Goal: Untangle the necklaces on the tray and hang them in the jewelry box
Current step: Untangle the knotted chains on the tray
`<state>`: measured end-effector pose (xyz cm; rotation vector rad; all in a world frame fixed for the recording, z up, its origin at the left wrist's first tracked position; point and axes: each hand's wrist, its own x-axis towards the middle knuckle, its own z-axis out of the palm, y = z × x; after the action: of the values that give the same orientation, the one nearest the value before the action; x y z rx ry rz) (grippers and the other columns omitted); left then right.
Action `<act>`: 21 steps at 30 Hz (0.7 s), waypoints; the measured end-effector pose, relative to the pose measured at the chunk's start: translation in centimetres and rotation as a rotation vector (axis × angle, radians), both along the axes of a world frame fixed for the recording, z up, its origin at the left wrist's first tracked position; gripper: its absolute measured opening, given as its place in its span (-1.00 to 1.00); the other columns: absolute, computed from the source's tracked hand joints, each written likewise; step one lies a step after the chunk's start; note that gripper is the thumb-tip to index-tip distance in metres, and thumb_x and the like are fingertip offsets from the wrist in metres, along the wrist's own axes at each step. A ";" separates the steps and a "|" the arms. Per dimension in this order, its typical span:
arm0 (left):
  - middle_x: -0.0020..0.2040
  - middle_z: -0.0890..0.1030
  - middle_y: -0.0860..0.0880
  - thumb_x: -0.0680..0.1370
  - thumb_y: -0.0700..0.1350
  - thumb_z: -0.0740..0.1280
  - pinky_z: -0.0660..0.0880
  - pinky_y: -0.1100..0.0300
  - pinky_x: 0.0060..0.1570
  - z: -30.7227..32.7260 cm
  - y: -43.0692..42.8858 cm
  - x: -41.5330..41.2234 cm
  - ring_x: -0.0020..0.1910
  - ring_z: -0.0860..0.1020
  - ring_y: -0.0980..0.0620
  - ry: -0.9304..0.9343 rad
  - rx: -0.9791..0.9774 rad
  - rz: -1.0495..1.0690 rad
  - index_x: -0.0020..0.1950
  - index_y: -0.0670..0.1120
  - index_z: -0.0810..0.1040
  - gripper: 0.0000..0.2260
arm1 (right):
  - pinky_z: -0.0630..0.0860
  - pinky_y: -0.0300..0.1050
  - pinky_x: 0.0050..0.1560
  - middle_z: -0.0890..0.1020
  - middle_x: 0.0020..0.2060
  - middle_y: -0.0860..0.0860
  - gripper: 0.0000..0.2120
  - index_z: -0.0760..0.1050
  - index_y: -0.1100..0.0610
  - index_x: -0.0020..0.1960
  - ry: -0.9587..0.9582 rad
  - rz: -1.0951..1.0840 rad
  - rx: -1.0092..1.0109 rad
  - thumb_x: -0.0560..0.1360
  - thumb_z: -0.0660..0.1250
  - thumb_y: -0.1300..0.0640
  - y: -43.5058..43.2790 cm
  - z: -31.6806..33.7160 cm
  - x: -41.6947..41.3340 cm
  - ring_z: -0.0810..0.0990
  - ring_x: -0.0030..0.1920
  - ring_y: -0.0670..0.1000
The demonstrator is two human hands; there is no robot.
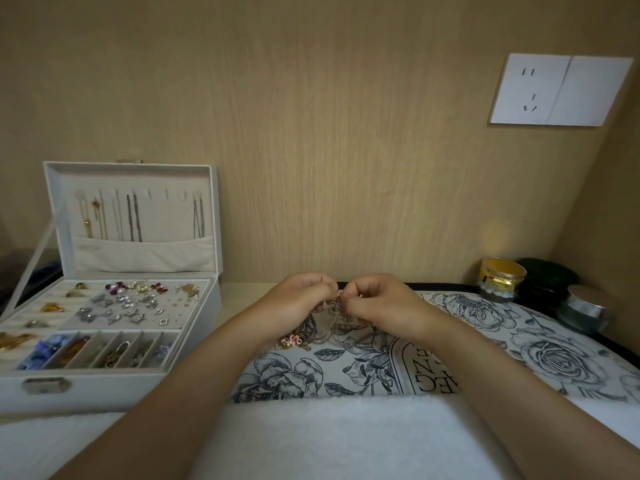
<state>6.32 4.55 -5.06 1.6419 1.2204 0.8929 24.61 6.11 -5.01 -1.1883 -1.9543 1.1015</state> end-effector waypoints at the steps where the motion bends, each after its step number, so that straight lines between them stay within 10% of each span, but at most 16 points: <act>1: -0.22 0.56 0.02 0.60 -0.08 0.25 0.37 0.13 -0.04 -0.2 0.0 0.2 -0.17 0.51 0.09 -0.004 -0.010 -0.001 -0.19 0.06 0.62 -0.78 | 0.49 -0.22 -0.22 0.58 -0.39 -0.08 -0.86 0.62 0.12 -0.25 -0.014 -0.038 0.065 0.48 0.41 0.25 0.1 0.0 0.0 0.51 -0.34 -0.13; 8: -0.20 0.71 -0.02 0.58 -0.05 0.30 0.53 -0.10 0.06 -0.5 0.2 -0.2 -0.12 0.63 -0.10 0.211 0.084 -0.024 -0.17 0.04 0.64 -0.82 | 0.51 -0.28 -0.24 0.68 -0.35 -0.03 -0.93 0.71 0.19 -0.15 0.227 -0.188 0.034 0.48 0.45 0.26 0.3 -0.5 -0.6 0.60 -0.32 -0.14; 12: -0.22 0.69 0.02 0.59 -0.03 0.35 0.45 0.17 -0.09 -0.4 0.4 -0.6 -0.22 0.58 0.15 0.058 0.113 0.021 -0.11 0.01 0.67 -0.87 | 0.46 -0.05 -0.13 0.62 -0.29 0.04 -0.86 0.62 0.23 -0.08 0.330 -0.107 -0.167 0.58 0.33 0.19 0.4 -0.4 -0.6 0.54 -0.33 -0.02; 21: -0.21 0.54 -0.03 0.49 0.06 0.30 0.37 0.04 0.07 -1.0 0.3 0.2 -0.15 0.48 0.00 -0.120 -0.038 0.003 -0.23 0.05 0.64 -0.82 | 0.63 -0.03 0.04 0.69 -0.27 0.02 -0.88 0.63 0.11 -0.19 -0.015 -0.073 -0.021 0.53 0.41 0.18 0.3 -0.6 -0.3 0.65 -0.20 0.00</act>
<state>6.55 4.86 -6.05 1.5342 1.1504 0.9507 24.31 6.43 -5.63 -1.2725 -1.8997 1.0814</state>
